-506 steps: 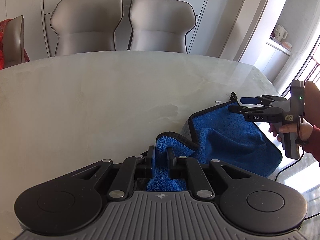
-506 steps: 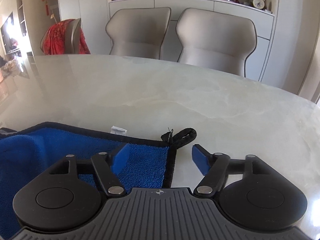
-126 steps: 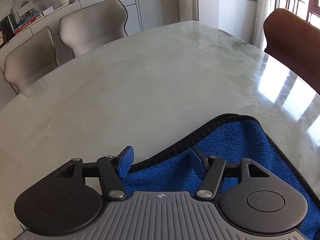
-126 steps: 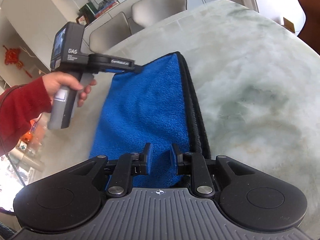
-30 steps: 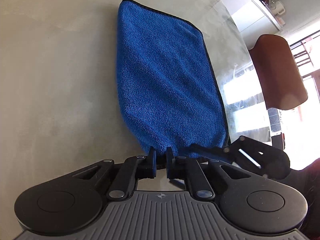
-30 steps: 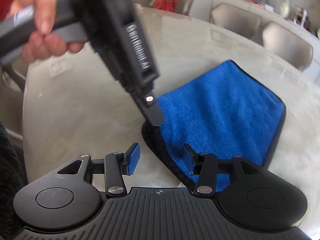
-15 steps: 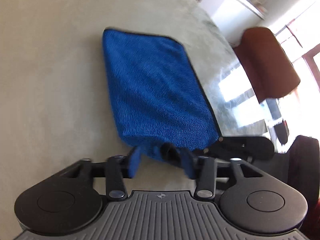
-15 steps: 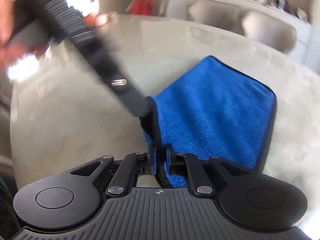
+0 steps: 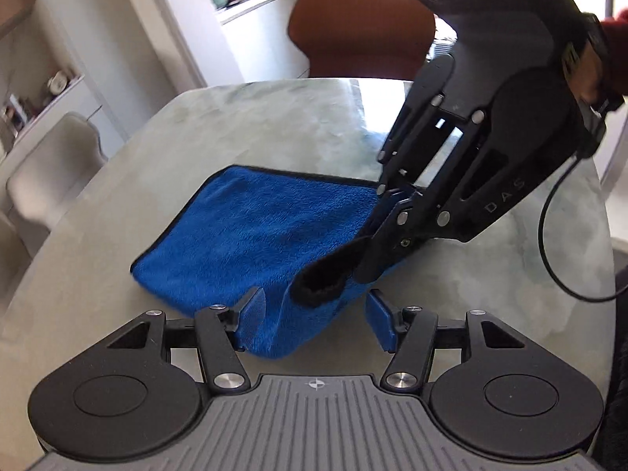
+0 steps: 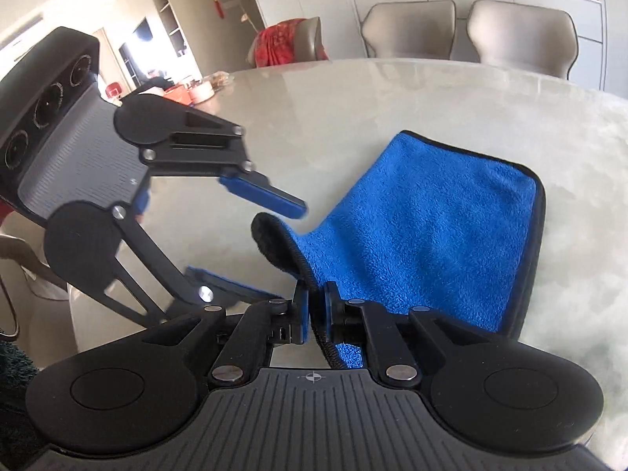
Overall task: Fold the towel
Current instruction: 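Grasp the towel's short edge with the right gripper while the left gripper grasps beside it, then lift the short edge with both grippers and fold it over the towel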
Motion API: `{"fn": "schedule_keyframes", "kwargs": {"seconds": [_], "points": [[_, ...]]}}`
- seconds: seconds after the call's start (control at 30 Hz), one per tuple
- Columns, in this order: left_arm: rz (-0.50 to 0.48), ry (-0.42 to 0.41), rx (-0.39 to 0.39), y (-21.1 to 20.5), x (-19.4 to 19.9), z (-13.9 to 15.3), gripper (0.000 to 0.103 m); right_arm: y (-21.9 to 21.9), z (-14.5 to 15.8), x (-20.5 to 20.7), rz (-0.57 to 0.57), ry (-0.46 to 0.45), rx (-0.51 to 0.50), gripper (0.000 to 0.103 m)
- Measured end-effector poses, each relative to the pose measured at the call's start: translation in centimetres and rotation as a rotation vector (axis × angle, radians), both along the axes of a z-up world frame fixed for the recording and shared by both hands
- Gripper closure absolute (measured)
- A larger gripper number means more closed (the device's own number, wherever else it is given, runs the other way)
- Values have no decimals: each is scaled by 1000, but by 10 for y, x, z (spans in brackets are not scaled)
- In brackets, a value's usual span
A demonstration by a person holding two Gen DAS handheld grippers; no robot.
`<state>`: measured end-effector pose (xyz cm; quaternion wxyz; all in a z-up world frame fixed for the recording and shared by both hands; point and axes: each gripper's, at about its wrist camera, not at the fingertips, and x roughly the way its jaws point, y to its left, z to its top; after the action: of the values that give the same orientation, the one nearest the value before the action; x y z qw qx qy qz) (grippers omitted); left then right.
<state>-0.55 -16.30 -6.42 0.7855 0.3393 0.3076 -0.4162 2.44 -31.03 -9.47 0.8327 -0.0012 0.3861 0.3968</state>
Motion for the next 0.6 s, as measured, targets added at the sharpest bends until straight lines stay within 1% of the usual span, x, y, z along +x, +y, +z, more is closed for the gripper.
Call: {"fn": "schedule_keyframes", "kwargs": {"seconds": [0.07, 0.1, 0.13, 0.17, 0.23, 0.27, 0.3, 0.33, 0.4, 0.47, 0.5, 0.6], "points": [[-32, 24, 4, -4, 1, -3, 51, -1, 1, 0, -4, 1, 8, 95], [-46, 65, 26, -8, 5, -9, 67, -2, 1, 0, -11, 1, 10, 95], [-48, 89, 40, -9, 8, -11, 88, -2, 0, 0, -15, -1, 0, 95], [-41, 118, 55, -10, 11, -13, 94, -2, -1, 0, -16, -3, -15, 94], [-8, 143, 31, -7, 17, -11, 95, -1, -1, -5, -2, -30, -55, 92], [18, 183, 5, -3, 22, -8, 95, -1, 0, -10, 6, -49, -83, 91], [38, 203, -9, -2, 27, -7, 95, 0, 0, -15, 7, -66, -110, 88], [61, 212, -18, 0, 31, -4, 95, 0, -1, -19, 5, -80, -135, 83], [71, 203, -12, 0, 37, -2, 95, -2, -2, -28, 3, -108, -179, 76], [81, 205, -28, 2, 41, 4, 95, -3, -4, -37, 2, -138, -223, 75], [86, 222, -43, 3, 42, 6, 95, -3, -5, -39, 2, -148, -241, 75], [89, 238, -64, 3, 41, 10, 95, -3, -9, -45, 4, -186, -317, 74]]}}
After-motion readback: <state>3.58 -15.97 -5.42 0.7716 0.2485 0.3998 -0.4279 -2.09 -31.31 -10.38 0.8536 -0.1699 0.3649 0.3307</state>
